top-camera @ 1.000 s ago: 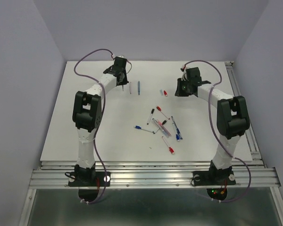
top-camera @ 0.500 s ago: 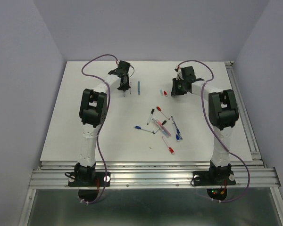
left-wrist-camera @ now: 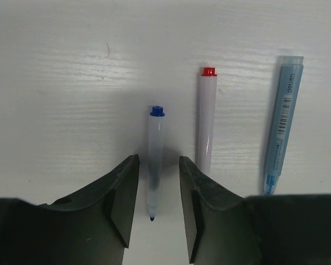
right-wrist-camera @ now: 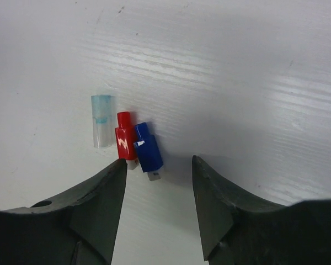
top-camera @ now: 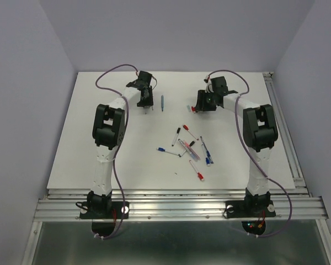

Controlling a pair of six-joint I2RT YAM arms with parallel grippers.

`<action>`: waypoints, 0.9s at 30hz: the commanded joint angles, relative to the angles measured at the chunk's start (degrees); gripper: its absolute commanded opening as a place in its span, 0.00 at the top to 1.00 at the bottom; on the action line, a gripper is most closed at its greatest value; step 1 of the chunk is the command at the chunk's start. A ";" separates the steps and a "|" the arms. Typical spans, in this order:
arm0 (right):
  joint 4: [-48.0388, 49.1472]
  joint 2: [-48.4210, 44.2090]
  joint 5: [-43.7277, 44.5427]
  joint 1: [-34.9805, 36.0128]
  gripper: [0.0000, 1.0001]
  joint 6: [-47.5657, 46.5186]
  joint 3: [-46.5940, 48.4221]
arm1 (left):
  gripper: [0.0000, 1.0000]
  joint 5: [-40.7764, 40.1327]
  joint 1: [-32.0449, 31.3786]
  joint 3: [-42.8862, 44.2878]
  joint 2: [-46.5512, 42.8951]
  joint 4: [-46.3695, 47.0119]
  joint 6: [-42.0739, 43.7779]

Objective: Open the pen caps

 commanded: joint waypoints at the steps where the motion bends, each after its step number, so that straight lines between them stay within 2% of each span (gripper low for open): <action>1: -1.47 -1.97 1.44 -0.03 0.43 1.49 2.46 | 0.52 1.96 0.16 0.07 -6.98 -2.36 -0.38; 4: -1.47 -4.00 1.79 -0.03 0.41 2.02 1.23 | 0.46 2.84 0.07 -0.46 -9.70 -2.36 -0.64; 7: -1.47 -7.95 1.70 -0.03 0.35 1.93 -1.14 | 0.33 3.98 -0.28 -1.42 -12.34 -2.19 -1.26; 10: -0.94 -13.05 0.83 -0.03 0.18 1.32 -4.92 | 0.25 5.03 -0.90 -4.58 -17.60 -1.57 -2.31; 11: -0.07 -17.50 1.17 -0.03 0.00 2.27 -9.45 | 0.18 5.04 -1.94 -6.68 -20.24 -1.05 -4.05; 12: 0.55 -19.02 0.83 -0.03 0.00 2.37 -11.41 | 0.18 4.51 -2.39 -8.18 -21.74 -0.69 -5.03; 13: 2.04 -21.13 0.13 0.23 0.00 2.72 -14.13 | 0.11 2.16 -3.00 -11.59 -24.89 -0.08 -6.34; 16: 5.12 -28.51 0.12 2.15 0.00 2.02 -23.71 | 0.01 -0.14 -5.73 -19.51 -31.32 0.27 -10.92; 18: 5.57 -33.61 1.17 3.04 0.00 2.02 -27.76 | 0.01 -0.41 -7.57 -26.52 -36.24 0.45 -13.55; 21: 5.74 -38.01 6.87 3.75 0.00 5.70 -33.74 | 0.01 -0.15 -11.08 -32.61 -40.90 -1.21 -21.28; 27: 4.43 -45.57 20.85 3.75 0.00 11.33 -39.38 | 0.01 1.25 -19.70 -43.77 -44.52 -5.08 -34.73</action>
